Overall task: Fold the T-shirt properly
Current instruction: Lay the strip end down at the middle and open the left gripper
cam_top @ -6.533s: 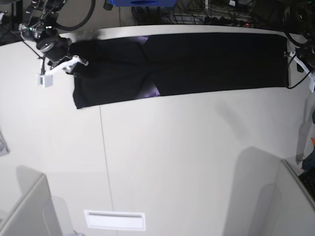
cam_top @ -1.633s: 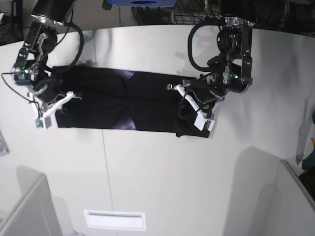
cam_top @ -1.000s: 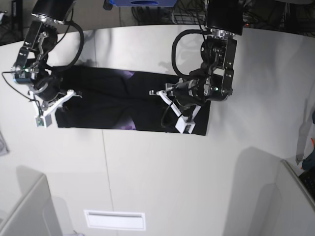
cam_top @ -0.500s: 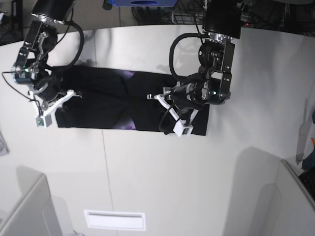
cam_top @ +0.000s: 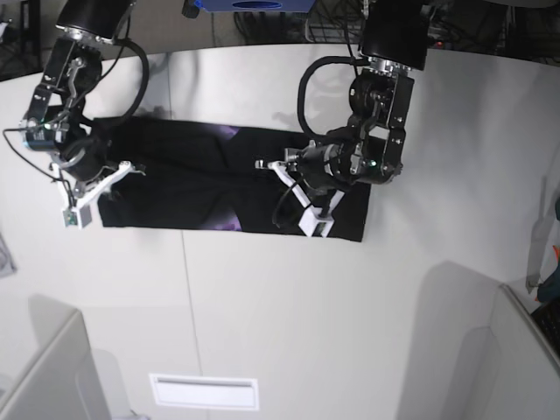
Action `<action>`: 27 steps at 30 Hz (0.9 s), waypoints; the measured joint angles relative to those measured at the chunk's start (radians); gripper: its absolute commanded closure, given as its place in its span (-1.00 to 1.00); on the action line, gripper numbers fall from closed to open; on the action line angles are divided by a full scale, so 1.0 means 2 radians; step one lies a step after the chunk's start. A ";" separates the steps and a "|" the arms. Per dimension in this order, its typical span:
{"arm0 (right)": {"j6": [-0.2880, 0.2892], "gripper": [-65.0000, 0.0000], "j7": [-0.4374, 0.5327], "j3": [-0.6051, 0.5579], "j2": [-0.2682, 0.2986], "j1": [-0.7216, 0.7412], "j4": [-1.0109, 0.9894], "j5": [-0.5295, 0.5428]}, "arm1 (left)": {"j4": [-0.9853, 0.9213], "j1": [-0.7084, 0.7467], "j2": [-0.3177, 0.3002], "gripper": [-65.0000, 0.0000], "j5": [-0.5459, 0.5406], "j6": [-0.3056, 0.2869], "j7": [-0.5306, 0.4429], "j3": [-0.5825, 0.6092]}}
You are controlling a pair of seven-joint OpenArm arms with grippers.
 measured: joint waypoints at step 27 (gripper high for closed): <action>0.000 1.00 0.000 0.000 0.000 0.000 0.000 0.000 | 0.000 0.001 0.011 0.45 0.000 0.000 0.000 0.004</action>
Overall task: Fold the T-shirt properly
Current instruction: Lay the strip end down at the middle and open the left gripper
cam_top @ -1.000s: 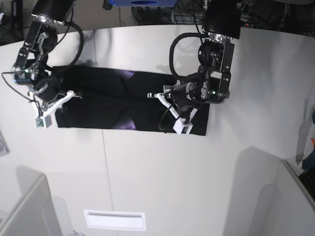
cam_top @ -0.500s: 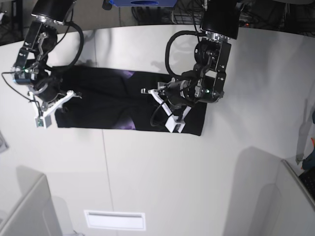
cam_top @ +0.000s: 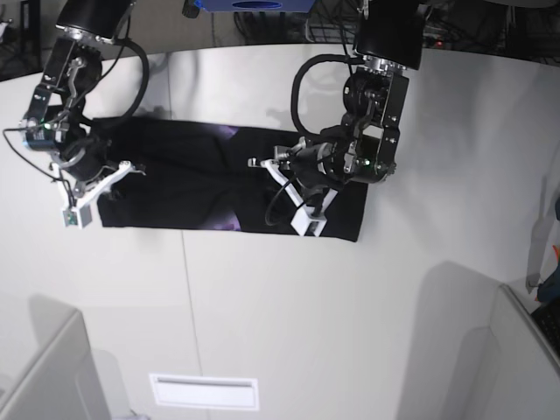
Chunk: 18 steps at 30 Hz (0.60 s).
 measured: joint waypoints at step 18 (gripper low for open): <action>0.000 0.51 -0.039 0.084 -0.024 0.030 -0.002 -0.001 | 0.092 -0.022 -0.030 1.00 -0.023 -0.012 -0.006 0.014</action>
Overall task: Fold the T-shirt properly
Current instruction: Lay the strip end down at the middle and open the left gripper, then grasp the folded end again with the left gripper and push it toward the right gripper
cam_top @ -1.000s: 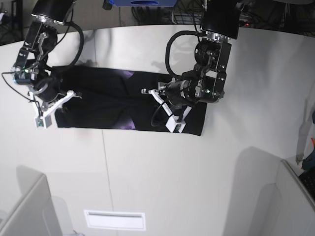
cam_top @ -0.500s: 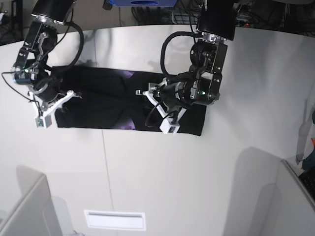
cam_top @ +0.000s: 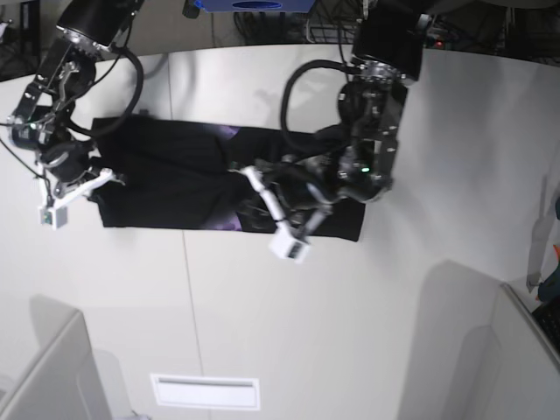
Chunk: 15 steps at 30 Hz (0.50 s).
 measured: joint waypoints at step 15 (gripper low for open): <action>0.054 -0.18 -0.046 0.066 0.046 0.081 -0.255 0.031 | -0.050 0.097 -0.140 1.00 0.030 -0.083 0.003 -0.316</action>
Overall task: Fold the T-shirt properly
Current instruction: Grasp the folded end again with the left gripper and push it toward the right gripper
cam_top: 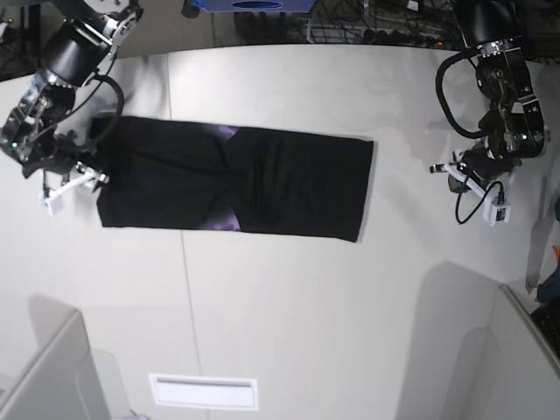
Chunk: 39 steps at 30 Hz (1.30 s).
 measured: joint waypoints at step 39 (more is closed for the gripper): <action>-0.058 1.00 -0.008 -0.086 0.052 0.024 -0.015 0.039 | -0.154 -0.069 0.094 1.00 -0.021 -0.010 -0.150 0.285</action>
